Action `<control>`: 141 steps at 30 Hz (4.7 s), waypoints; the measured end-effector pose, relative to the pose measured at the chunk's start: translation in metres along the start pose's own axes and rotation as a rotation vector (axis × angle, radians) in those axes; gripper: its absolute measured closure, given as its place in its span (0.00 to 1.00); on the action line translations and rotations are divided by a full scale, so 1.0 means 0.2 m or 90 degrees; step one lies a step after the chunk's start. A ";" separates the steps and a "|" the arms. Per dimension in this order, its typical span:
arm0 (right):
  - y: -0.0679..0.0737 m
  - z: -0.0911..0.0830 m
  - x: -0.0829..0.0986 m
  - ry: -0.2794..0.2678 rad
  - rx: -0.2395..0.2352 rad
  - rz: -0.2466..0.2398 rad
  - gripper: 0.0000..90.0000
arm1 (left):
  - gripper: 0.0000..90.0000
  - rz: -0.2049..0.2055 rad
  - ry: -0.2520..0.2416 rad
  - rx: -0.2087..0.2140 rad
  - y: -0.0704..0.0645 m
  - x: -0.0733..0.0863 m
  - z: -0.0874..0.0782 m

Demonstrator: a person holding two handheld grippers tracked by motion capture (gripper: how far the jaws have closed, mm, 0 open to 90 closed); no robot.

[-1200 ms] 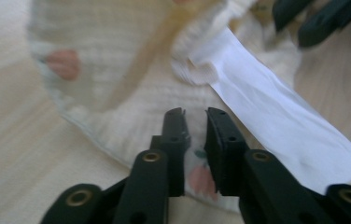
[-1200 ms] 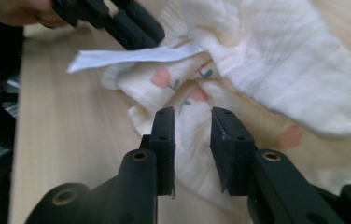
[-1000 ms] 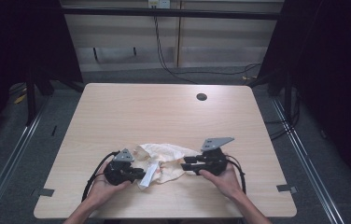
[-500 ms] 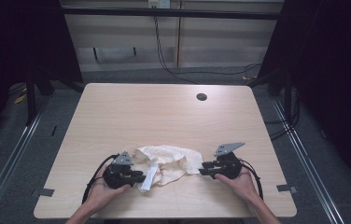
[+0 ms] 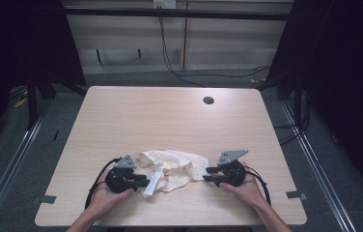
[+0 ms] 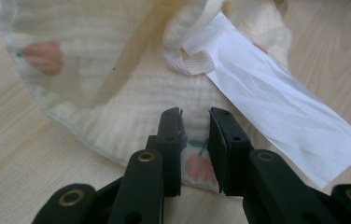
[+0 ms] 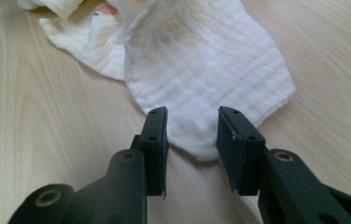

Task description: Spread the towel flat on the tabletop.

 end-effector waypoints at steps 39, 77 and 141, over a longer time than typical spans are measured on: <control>-0.13 -0.21 -0.15 -0.099 0.076 0.065 0.97 | 0.69 0.060 -0.173 0.010 -0.06 -0.32 -0.22; -0.15 -0.19 -0.11 -0.080 0.072 0.073 0.96 | 0.81 0.083 -0.088 0.042 0.05 -0.25 0.02; -0.14 -0.18 -0.11 -0.072 0.079 0.070 0.92 | 0.85 0.058 -0.022 0.129 0.00 -0.26 0.19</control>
Point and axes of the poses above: each handheld gripper's, and its own axes: z roughly forward along the jaws, x roughly out of its underside, y roughly to its left, the point moved 3 cm from there along z, roughly forward along the jaws, and after that the axes turned 9 degrees about -y, right-handed, at the moved point
